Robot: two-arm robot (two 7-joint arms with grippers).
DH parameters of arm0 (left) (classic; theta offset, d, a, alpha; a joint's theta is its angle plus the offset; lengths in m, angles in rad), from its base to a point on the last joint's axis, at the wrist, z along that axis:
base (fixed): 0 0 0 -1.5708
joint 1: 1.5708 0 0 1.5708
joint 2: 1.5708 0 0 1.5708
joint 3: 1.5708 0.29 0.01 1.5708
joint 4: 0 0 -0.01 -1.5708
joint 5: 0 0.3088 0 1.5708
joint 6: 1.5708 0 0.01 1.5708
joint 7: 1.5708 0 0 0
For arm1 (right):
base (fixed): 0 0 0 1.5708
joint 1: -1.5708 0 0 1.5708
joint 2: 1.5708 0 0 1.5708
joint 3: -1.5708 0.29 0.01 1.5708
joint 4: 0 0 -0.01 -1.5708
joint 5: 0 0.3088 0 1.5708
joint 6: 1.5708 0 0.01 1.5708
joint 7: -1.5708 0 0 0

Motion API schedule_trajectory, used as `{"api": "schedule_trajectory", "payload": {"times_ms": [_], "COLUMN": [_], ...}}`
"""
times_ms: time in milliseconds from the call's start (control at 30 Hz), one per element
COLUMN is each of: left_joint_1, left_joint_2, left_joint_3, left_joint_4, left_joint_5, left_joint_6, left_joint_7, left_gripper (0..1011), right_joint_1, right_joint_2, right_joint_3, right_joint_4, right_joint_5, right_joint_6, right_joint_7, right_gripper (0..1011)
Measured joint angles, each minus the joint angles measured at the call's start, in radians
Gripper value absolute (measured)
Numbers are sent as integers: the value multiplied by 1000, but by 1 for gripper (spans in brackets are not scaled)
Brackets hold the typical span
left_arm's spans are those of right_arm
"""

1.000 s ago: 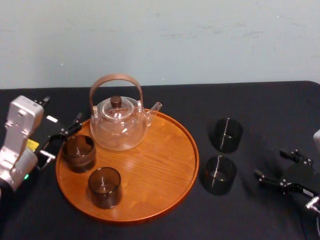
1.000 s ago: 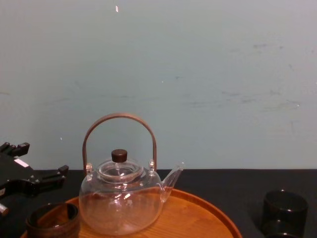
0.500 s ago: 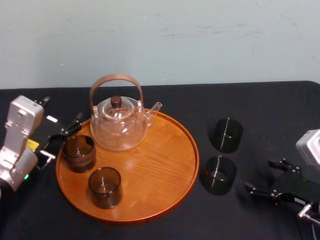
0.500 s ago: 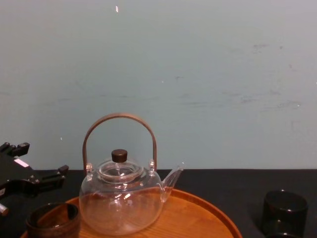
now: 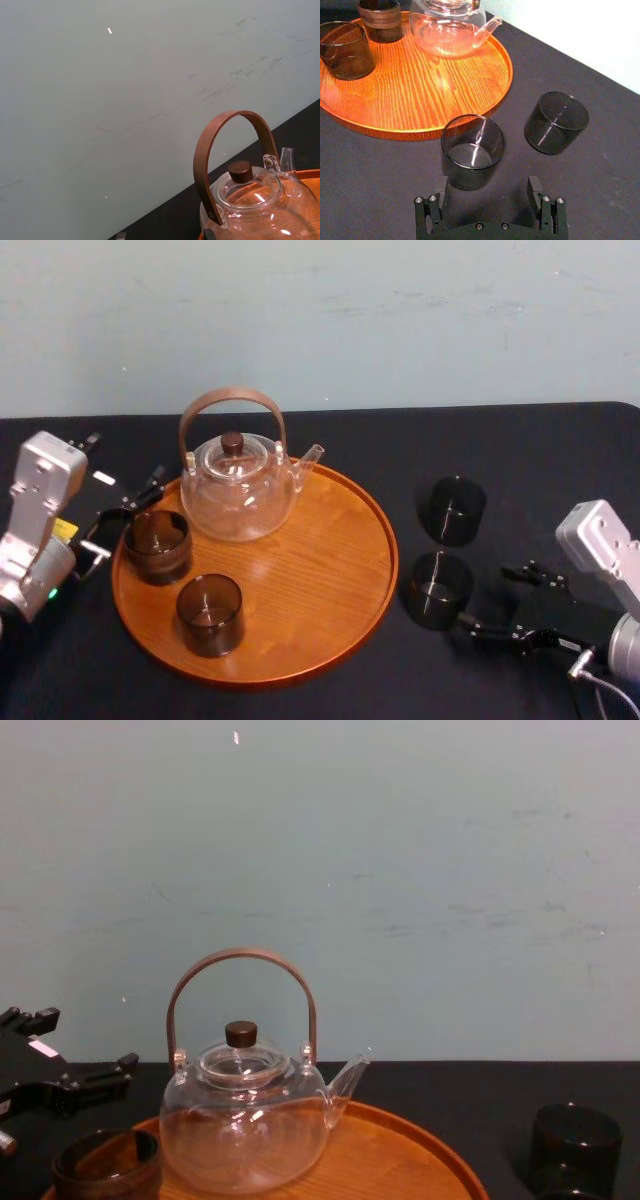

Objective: Pick up the glass from the table and place it on the tray.

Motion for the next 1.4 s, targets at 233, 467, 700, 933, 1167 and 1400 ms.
{"api": "schedule_trajectory", "payload": {"times_ms": [233,467,700,933,1167,1400], "left_joint_1": [0,0,0,0,0,0], "left_joint_2": [0,0,0,0,0,0], "left_joint_3": [0,0,0,0,0,0], "left_joint_4": [0,0,0,0,0,0], "left_joint_5": [0,0,0,0,0,0], "left_joint_6": [0,0,0,0,0,0], "left_joint_7": [0,0,0,0,0,0], "left_gripper": [1001,1001,1001,1001,1001,1001], "right_joint_1": [14,28,49,71,99,124], "right_joint_2": [-26,-54,-75,-92,-112,-130], "right_joint_3": [-7,-9,-15,-25,-36,-43], "right_joint_4": [9,27,46,63,86,110], "right_joint_5": [-13,-19,-19,-17,-10,-2], "right_joint_6": [10,22,34,43,60,77], "right_joint_7": [24,44,64,73,75,70], "right_gripper": [1002,1002,1002,1002,1002,1002]}}
